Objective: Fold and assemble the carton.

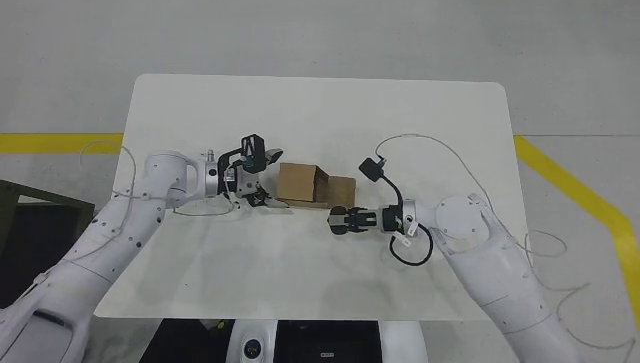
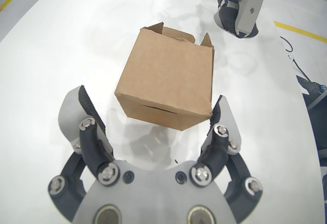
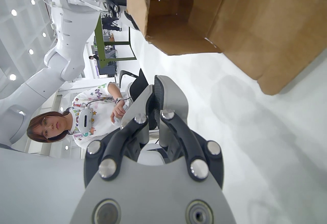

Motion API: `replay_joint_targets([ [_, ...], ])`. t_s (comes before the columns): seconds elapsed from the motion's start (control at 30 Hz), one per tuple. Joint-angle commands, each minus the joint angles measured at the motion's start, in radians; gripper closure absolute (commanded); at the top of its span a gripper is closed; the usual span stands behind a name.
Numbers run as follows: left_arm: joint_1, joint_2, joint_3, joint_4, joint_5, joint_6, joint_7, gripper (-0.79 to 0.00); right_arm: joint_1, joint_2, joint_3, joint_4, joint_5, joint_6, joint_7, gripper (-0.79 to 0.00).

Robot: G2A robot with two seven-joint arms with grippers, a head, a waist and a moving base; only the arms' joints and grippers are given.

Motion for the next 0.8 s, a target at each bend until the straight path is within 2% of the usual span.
replay_joint_targets([
  [0.0, -0.005, -0.007, 0.01, 0.003, 0.007, 0.003, 0.006, -0.785, 0.009, -0.003, -0.013, 0.018, -0.002, -0.013, -0.019, 0.0],
  [0.33, -0.018, -0.032, 0.028, 0.022, 0.017, -0.006, 0.023, -0.785, 0.094, -0.028, -0.08, 0.122, -0.003, -0.106, -0.121, 0.0],
  [0.77, -0.024, -0.046, 0.02, 0.043, 0.021, -0.016, 0.014, -0.785, 0.216, -0.066, -0.177, 0.256, 0.014, -0.176, -0.117, 0.0],
])
